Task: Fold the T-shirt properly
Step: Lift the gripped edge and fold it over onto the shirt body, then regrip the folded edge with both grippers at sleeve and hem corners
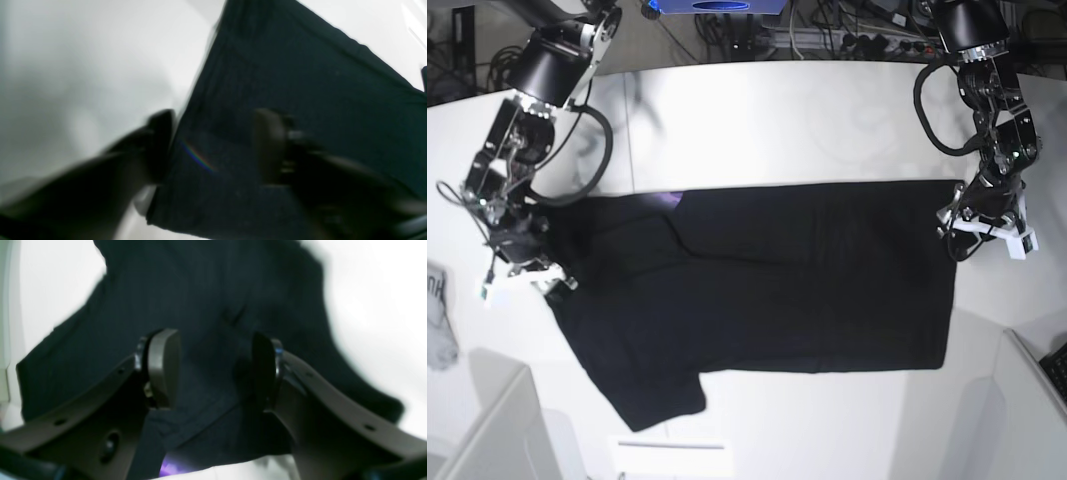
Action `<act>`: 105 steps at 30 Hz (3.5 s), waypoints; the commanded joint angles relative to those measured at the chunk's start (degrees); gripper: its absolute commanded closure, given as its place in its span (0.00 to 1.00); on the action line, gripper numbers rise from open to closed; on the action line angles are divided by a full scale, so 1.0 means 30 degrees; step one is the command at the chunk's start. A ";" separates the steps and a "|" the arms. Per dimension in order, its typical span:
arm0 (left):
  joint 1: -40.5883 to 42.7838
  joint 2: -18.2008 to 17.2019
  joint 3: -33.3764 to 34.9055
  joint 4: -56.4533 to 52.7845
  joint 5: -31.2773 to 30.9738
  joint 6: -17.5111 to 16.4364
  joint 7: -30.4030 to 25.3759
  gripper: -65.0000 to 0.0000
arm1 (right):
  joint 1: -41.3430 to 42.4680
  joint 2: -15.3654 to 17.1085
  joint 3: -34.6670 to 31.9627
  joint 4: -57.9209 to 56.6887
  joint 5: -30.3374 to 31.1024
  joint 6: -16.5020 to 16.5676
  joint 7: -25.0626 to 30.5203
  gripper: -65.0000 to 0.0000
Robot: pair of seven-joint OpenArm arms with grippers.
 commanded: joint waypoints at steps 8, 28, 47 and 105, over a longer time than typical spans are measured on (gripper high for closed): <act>0.0719 -0.0131 -0.0132 0.3394 -0.0222 -0.0129 -0.0477 0.03 | -0.2511 -0.0373 0.0090 0.3772 0.0357 -0.2405 0.1454 0.50; 0.3972 0.2096 -0.4206 0.1753 -0.2010 -0.2004 -0.0594 0.03 | -0.7785 -0.3069 0.2815 0.5002 0.5221 -0.2844 0.4033 0.50; 0.2037 0.2096 -0.4030 -0.1852 -0.2948 -0.2004 -0.0624 0.03 | -0.4708 -0.2453 0.2845 -0.1034 0.5221 -0.2844 0.6348 0.50; 0.3473 0.1920 -0.3180 -0.2379 -0.2948 -0.2033 -0.0477 1.00 | -0.6203 -0.1281 0.2874 -0.2763 0.5339 -0.2727 0.8106 1.00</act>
